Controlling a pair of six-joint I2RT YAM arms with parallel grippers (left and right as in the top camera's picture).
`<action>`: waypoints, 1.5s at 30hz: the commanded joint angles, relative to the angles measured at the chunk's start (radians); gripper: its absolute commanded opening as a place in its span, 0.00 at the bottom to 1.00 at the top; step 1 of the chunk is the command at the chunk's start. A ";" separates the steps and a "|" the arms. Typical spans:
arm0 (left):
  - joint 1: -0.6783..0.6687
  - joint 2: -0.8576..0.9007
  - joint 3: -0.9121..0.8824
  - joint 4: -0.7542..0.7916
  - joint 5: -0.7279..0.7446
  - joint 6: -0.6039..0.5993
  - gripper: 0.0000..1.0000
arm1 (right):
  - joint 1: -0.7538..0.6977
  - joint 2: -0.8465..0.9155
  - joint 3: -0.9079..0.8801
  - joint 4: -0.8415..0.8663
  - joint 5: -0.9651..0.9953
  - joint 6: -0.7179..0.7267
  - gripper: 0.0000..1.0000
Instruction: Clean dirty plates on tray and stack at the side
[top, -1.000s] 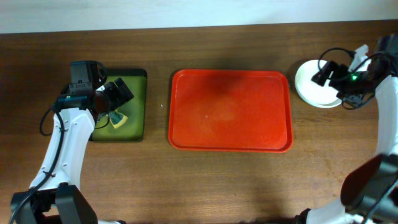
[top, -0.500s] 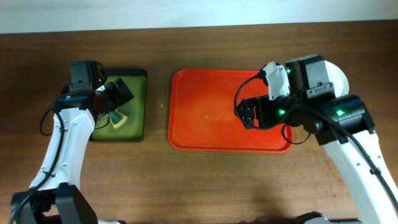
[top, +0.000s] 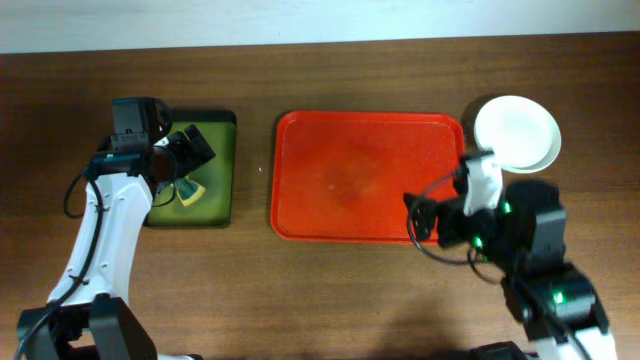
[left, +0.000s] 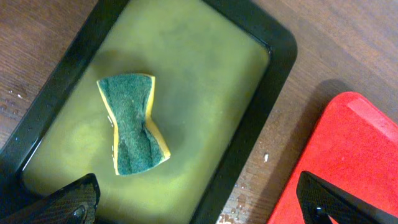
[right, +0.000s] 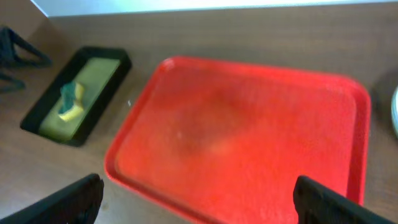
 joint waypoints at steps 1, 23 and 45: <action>0.003 0.000 0.001 -0.001 0.010 0.013 0.99 | -0.018 -0.212 -0.223 0.194 -0.032 0.003 0.98; 0.003 0.000 0.001 -0.001 0.010 0.013 0.99 | -0.140 -0.799 -0.769 0.625 0.138 0.003 0.98; 0.003 0.000 0.001 -0.001 0.010 0.013 0.99 | -0.140 -0.798 -0.769 0.459 0.273 -0.008 0.98</action>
